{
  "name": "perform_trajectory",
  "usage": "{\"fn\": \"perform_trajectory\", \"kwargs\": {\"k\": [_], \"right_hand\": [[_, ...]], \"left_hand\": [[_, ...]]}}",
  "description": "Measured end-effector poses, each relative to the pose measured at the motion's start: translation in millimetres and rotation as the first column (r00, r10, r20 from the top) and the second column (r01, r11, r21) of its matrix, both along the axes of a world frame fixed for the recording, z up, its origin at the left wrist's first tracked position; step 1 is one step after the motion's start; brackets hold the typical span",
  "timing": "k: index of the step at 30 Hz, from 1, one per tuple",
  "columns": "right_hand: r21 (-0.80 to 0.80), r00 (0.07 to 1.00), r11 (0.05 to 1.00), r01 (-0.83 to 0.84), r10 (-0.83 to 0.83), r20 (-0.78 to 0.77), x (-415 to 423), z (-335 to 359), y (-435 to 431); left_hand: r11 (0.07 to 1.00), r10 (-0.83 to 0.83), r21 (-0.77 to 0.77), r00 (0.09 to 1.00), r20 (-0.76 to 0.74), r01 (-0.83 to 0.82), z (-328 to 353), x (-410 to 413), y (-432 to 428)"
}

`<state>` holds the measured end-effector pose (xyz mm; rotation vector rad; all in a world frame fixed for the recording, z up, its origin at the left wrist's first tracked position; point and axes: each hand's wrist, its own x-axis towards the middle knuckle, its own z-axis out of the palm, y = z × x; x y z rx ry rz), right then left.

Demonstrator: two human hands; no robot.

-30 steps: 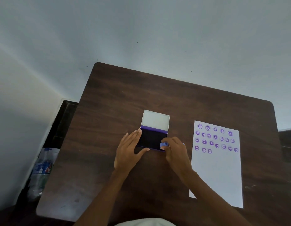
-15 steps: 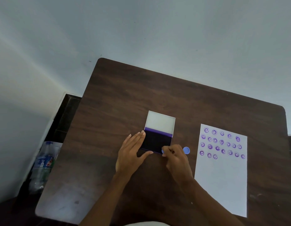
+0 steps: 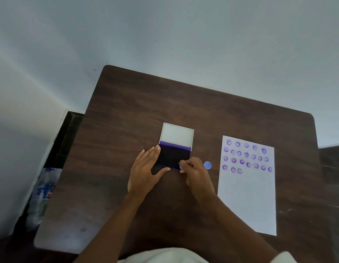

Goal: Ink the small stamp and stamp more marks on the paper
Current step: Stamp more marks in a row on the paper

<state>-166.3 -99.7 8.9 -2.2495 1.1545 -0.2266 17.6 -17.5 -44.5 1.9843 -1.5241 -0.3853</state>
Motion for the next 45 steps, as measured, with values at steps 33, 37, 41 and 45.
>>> {"fn": "perform_trajectory", "kwargs": {"k": [33,37,41,45], "right_hand": [[-0.033,0.862,0.863,0.504,-0.500,0.084,-189.2,14.3,-54.2],[-0.002,0.860,0.863,0.506,-0.504,0.073,-189.0,9.2,-53.7],[0.045,0.846,0.847,0.529,-0.531,0.053,-188.3,4.3,-51.9],[0.078,0.815,0.815,0.575,-0.579,0.039,-184.2,2.2,-54.0]], "left_hand": [[0.885,-0.454,-0.006,0.868,0.201,0.465,-12.5,-186.2,-5.7],[0.885,-0.457,-0.007,0.870,0.186,0.466,-10.9,-185.6,-6.0],[0.885,-0.456,-0.016,0.873,0.171,0.465,-10.4,-186.2,-5.8],[0.885,-0.457,-0.010,0.872,0.178,0.466,-9.1,-186.0,-6.1]]}}
